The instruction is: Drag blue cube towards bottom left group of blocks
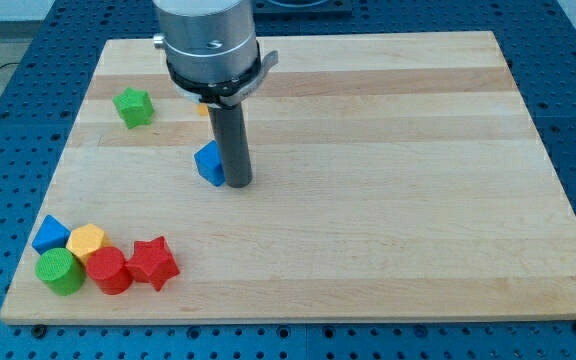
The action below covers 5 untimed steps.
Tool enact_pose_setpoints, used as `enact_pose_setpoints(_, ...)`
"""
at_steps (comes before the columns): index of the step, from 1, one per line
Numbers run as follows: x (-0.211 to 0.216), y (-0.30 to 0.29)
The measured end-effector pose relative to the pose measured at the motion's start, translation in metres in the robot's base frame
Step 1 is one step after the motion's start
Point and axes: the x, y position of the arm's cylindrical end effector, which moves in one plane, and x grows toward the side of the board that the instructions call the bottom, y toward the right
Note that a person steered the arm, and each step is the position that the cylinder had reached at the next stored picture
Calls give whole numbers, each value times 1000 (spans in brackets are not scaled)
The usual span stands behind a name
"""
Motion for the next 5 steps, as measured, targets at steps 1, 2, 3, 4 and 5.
enact_pose_setpoints(1,-29,13)
enact_pose_setpoints(2,-41,-37)
enact_pose_setpoints(3,-20,-97)
enact_pose_setpoints(4,12,-113)
enact_pose_setpoints(5,13,-113)
